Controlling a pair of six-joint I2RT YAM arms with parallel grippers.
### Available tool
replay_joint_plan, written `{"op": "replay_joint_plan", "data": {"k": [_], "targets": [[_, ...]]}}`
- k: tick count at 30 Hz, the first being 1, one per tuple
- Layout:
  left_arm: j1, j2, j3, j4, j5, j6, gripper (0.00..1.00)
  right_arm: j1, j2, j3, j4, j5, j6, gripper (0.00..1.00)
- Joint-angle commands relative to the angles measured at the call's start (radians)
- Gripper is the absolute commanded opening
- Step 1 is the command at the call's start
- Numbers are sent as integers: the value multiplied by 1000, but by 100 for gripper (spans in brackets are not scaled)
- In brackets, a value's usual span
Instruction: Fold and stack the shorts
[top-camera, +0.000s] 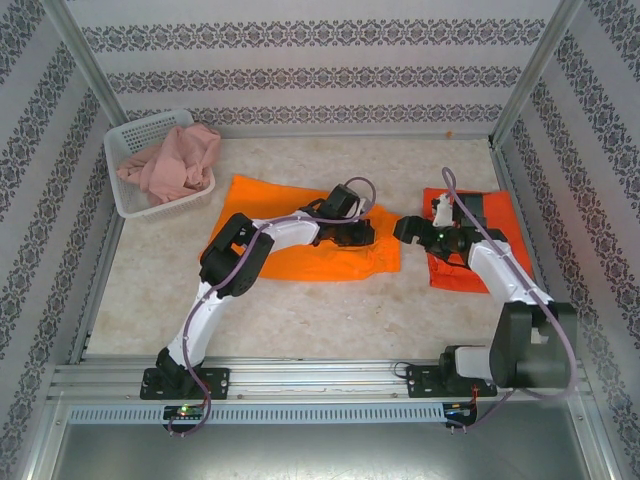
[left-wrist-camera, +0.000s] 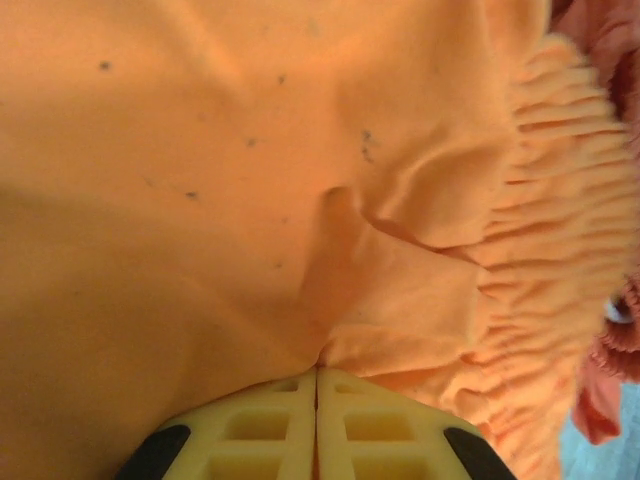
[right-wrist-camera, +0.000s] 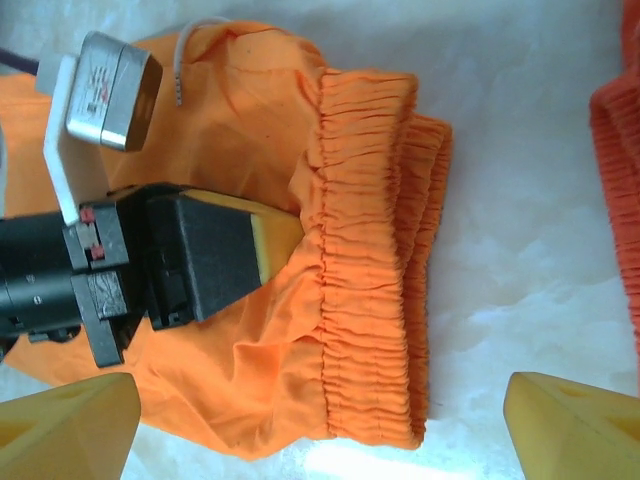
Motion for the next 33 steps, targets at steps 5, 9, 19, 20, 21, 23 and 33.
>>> {"op": "replay_joint_plan", "data": {"k": [5,9,19,20,21,23,33], "targets": [[29,-64,-208,56,-19,-38,7,42,132,14,79,-10,145,81],[31,-77,-243,72,-19,-38,7,98,199,25,107,41,181,80],[31,-81,-257,77,-22,-37,6,165,300,33,181,69,245,71],[31,-81,-258,76,-21,-37,6,169,304,32,185,71,248,70],[31,-81,-257,78,-22,-36,6,170,309,31,192,71,253,68],[33,-81,-259,79,-22,-38,6,176,319,26,208,68,266,64],[33,-78,-260,83,-24,-39,6,201,365,37,246,75,289,46]]}}
